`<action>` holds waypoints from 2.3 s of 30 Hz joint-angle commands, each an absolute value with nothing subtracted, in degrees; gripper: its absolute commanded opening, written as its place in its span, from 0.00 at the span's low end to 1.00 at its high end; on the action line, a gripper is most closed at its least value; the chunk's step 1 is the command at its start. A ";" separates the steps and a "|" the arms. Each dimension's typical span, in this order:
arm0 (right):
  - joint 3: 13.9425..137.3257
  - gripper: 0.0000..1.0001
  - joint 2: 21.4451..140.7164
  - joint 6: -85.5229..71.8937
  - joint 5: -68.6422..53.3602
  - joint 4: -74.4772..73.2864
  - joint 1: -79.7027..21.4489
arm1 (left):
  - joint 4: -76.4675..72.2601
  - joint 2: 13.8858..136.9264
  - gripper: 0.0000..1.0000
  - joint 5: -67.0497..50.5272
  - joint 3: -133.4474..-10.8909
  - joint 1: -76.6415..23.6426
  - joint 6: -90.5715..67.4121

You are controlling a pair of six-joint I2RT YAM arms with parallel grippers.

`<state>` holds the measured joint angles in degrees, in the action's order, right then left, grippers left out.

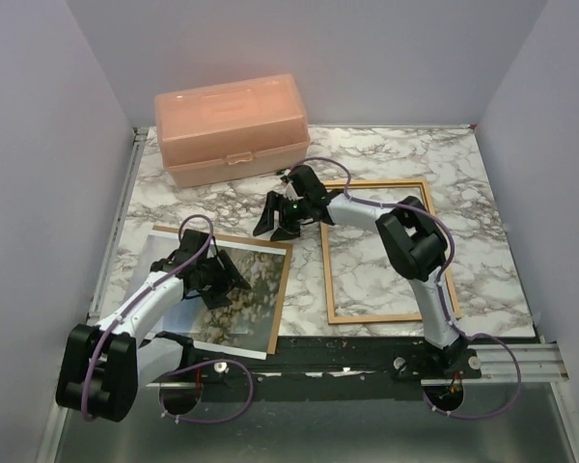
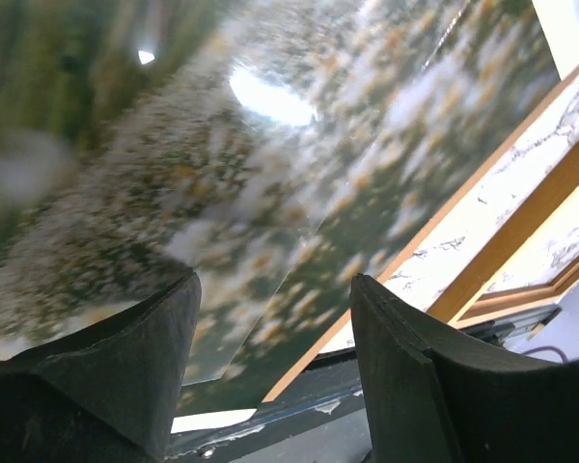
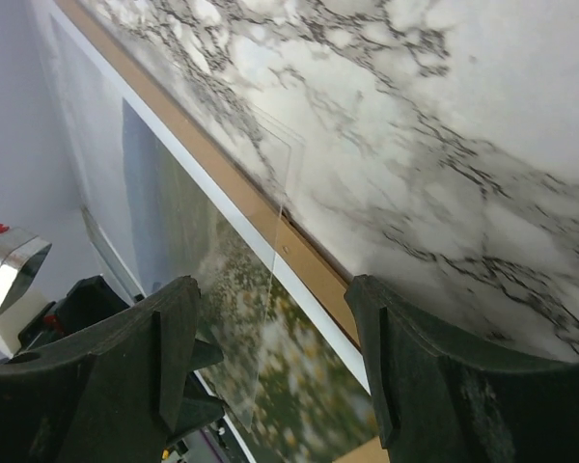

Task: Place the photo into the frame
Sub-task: Adjust the photo frame item at the center of the board, then pick up the photo frame item at the center of the board.

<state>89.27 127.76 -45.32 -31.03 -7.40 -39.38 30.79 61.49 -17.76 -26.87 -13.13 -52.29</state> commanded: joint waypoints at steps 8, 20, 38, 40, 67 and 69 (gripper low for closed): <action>82.56 0.72 121.16 -42.56 -26.03 -14.91 -38.41 | 22.11 71.86 0.67 -18.06 -28.50 -25.85 -58.42; 77.70 0.73 114.32 -42.98 -23.27 -17.53 -37.70 | 22.58 62.95 0.71 -17.83 -31.59 -31.26 -58.61; 72.96 0.74 110.74 -46.79 -29.08 -12.80 -38.68 | 41.70 58.56 0.69 -1.62 -29.75 -31.11 -57.27; 74.74 0.74 112.52 -47.35 -29.60 -12.38 -39.21 | 41.71 59.18 0.69 -1.56 -30.23 -31.20 -57.09; 91.97 0.74 130.65 -47.73 -26.11 -14.02 -39.81 | 35.79 62.10 0.67 -7.34 -26.38 -31.44 -56.91; 90.69 0.74 131.34 -49.10 -28.15 -11.52 -39.81 | 35.44 61.77 0.67 -7.33 -26.02 -31.46 -57.04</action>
<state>91.24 128.01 -49.01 -28.14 -11.55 -39.44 37.28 60.75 -6.37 -29.19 -31.16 -57.01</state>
